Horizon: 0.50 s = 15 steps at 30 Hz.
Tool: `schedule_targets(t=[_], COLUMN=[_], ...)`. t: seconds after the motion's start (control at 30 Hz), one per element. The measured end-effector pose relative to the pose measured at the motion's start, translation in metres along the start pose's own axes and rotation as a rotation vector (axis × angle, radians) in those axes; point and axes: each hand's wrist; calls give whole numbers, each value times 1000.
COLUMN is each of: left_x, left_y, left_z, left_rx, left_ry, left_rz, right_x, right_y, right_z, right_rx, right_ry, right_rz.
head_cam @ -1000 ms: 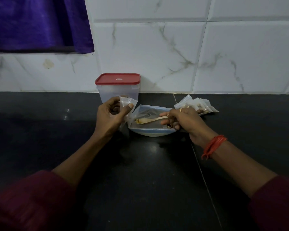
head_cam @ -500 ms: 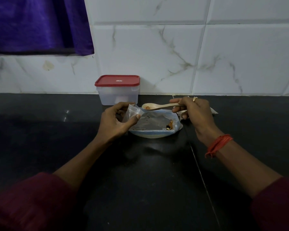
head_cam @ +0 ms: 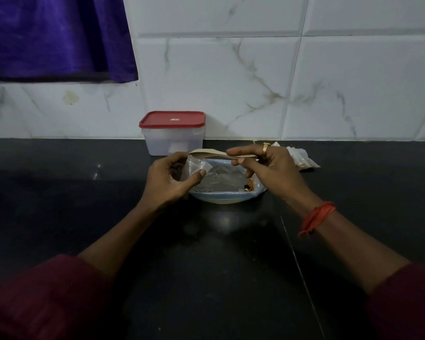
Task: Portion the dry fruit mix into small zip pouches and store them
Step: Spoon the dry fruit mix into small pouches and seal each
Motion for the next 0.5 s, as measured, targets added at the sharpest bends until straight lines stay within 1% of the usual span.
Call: schedule_targets(t=[0.17, 0.3, 0.4, 0.43, 0.5], left_x=[6, 4, 1, 0, -2], left_y=[0, -2, -4, -4, -4], left_z=[-1, 1, 3, 3, 4], left_rx=[27, 72, 117, 127, 143], left_ry=[1, -39, -70, -82, -109], left_rz=[-27, -58, -69, -77, -99], right_x=[-3, 0, 6, 8, 12], right_y=[-2, -3, -5, -6, -5], right_z=[0, 1, 0, 0, -2], right_rx=[8, 153, 230, 224, 158], right_ry=[50, 108, 97, 72, -5], right_rz=[91, 96, 9, -48, -191])
Point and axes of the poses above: each hand's wrist, its own z-axis towards the middle knuckle, its own y-axis out of the palm, x = y × z, and after that the axes turned 7 degrees about x, right-handed
